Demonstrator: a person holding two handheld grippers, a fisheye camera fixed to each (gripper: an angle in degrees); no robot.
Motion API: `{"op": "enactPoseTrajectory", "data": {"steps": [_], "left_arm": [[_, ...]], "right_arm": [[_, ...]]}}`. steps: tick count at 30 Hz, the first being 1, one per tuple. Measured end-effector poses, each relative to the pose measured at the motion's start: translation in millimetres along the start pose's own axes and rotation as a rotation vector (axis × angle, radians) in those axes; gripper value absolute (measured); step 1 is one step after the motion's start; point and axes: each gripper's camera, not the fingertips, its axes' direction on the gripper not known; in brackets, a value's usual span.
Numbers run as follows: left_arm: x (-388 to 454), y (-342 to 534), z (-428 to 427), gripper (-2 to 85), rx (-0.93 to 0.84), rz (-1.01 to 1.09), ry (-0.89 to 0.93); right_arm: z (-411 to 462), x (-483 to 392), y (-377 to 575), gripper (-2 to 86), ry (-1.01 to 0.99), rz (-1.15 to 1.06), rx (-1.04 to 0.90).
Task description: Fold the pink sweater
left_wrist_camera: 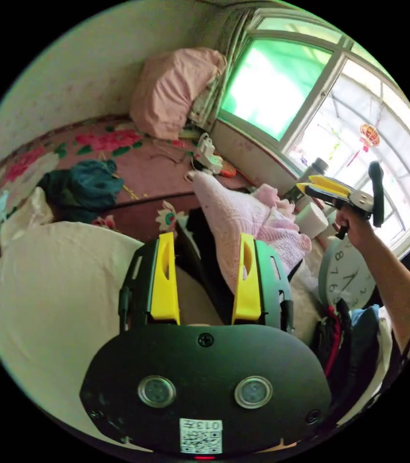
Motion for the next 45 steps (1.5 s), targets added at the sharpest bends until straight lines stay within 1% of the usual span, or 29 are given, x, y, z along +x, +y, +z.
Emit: {"op": "enactPoseTrajectory", "data": {"steps": [1,2,4,6,7,8,9,10,12,13,14,15,17,18,20,21,23,24,25,27,29,31,33,35,37,39,41,43,45], "left_arm": [[5,2,-9,16.6,0.035,0.012,-0.025],[20,6,-23,15.8,0.089,0.074,-0.06],[52,7,-26,14.9,0.072,0.22,-0.064],[91,9,-6,14.1,-0.029,0.369,-0.042],[98,11,3,14.1,-0.076,0.391,-0.04],[107,15,20,14.1,-0.157,0.419,-0.061],[113,20,30,13.9,-0.189,0.443,-0.04],[114,22,31,13.8,-0.192,0.44,-0.036],[116,18,24,12.4,-0.216,0.411,-0.007],[116,17,21,11.9,-0.227,0.41,-0.002],[117,15,9,11.4,-0.236,0.413,-0.007],[116,17,-9,11.4,-0.182,0.41,-0.042],[113,29,-41,12.0,-0.084,0.402,-0.102],[109,39,-60,11.8,-0.062,0.4,-0.095],[106,64,-91,10.6,-0.043,0.41,-0.072],[103,89,-113,9.2,-0.013,0.411,-0.055],[103,134,-139,5.5,0.006,0.438,-0.003],[102,165,-152,2.2,-0.002,0.447,0.023],[102,181,-157,1.9,-0.008,0.441,0.044],[109,238,-167,1.1,-0.095,0.467,0.176],[121,273,-171,1.3,-0.148,0.481,0.195],[134,299,-178,2.5,-0.139,0.497,0.209],[153,318,-187,8.0,-0.107,0.5,0.275],[170,322,-192,10.7,-0.094,0.508,0.303],[189,319,-196,13.0,-0.08,0.529,0.329],[211,312,-198,14.1,-0.06,0.537,0.363],[227,305,-200,14.3,-0.04,0.55,0.372],[244,297,-204,14.5,-0.014,0.565,0.368],[275,285,-208,14.7,0.03,0.628,0.364]], "right_arm": [[-23,5,4,8.7,0.007,0.018,0.046],[-44,1,11,5.6,-0.02,-0.006,0.105],[-61,-18,23,4.2,-0.11,-0.092,0.137],[-53,-42,35,2.4,-0.178,-0.197,0.022],[-33,-56,47,1.8,-0.201,-0.264,-0.137],[-6,-64,65,1.2,-0.212,-0.312,-0.34],[1,-65,76,1.0,-0.229,-0.318,-0.389],[-5,-59,88,0.7,-0.232,-0.274,-0.306],[-14,-48,90,0.3,-0.267,-0.228,-0.327],[-25,-43,87,0.2,-0.262,-0.244,-0.338],[-43,-37,85,0.1,-0.212,-0.249,-0.31],[-56,-32,84,0.1,-0.19,-0.235,-0.275],[-114,-9,83,0.0,-0.158,-0.155,-0.122],[-130,-4,85,0.0,-0.142,-0.135,-0.093],[-206,8,101,0.0,-0.105,-0.071,0.025],[-227,8,109,0.0,-0.106,-0.072,0.066],[-309,-5,155,0.0,-0.075,-0.092,0.187],[-327,-12,169,0.0,-0.056,-0.1,0.196],[-360,-26,200,0.0,-0.006,-0.105,0.19],[-399,-50,253,0.2,0.088,-0.063,0.179],[-435,-82,329,0.7,0.216,0.048,0.126],[-454,-98,384,1.6,0.308,0.165,0.073],[-472,-107,433,4.0,0.32,0.247,0.049],[-489,-109,481,9.2,0.326,0.287,-0.047],[-504,-102,509,10.6,0.379,0.307,-0.079],[-519,-87,533,11.2,0.385,0.359,-0.077],[-534,-62,560,11.9,0.35,0.47,-0.043],[-537,-47,577,12.5,0.289,0.519,-0.044],[-537,-38,589,12.7,0.215,0.514,-0.061]]}}
